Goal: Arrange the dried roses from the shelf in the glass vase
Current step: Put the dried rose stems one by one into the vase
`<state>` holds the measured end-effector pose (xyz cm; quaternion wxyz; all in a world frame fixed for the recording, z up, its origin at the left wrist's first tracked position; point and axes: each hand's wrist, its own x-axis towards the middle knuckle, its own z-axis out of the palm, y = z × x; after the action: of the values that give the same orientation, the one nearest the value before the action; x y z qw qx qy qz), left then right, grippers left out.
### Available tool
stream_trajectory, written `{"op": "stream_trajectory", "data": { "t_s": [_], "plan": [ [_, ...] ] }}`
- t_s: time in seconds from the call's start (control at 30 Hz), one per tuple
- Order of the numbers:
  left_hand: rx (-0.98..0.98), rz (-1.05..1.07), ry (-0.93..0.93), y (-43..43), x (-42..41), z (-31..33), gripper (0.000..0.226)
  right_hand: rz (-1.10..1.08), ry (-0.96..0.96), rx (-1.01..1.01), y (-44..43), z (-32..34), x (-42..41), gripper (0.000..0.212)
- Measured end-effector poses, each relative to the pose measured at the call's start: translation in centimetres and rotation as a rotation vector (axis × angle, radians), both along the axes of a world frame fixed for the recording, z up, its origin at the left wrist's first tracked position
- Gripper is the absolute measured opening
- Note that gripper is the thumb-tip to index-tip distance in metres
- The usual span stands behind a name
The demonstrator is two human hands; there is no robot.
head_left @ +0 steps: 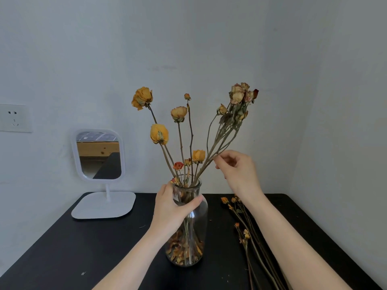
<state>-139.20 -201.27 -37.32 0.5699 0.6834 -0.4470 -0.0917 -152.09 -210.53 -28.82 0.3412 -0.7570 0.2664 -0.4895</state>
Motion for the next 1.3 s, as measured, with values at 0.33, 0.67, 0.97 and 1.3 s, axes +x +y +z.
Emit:
{"op": "stream_trajectory", "data": {
  "t_s": [0.33, 0.67, 0.97, 1.3],
  "plan": [
    [0.167, -0.213, 0.046, 1.3, 2.8, 1.2, 0.045, 0.105, -0.064, 0.01, 0.9, 0.4, 0.2, 0.009],
    [0.036, -0.086, -0.051, 1.7, 1.8, 2.0, 0.065, 0.134, 0.021, 0.022, 1.6, 0.1, 0.8, 0.007],
    [0.036, -0.124, -0.004, 2.0, 2.6, 1.7, 0.056, 0.102, -0.019, 0.013, 2.3, 0.0, 1.1, 0.006],
    [-0.027, -0.128, 0.086, 2.0, 1.8, 2.1, 0.072, 0.06, 0.022, -0.066, 3.0, -0.2, 1.2, 0.009]
  ]
}}
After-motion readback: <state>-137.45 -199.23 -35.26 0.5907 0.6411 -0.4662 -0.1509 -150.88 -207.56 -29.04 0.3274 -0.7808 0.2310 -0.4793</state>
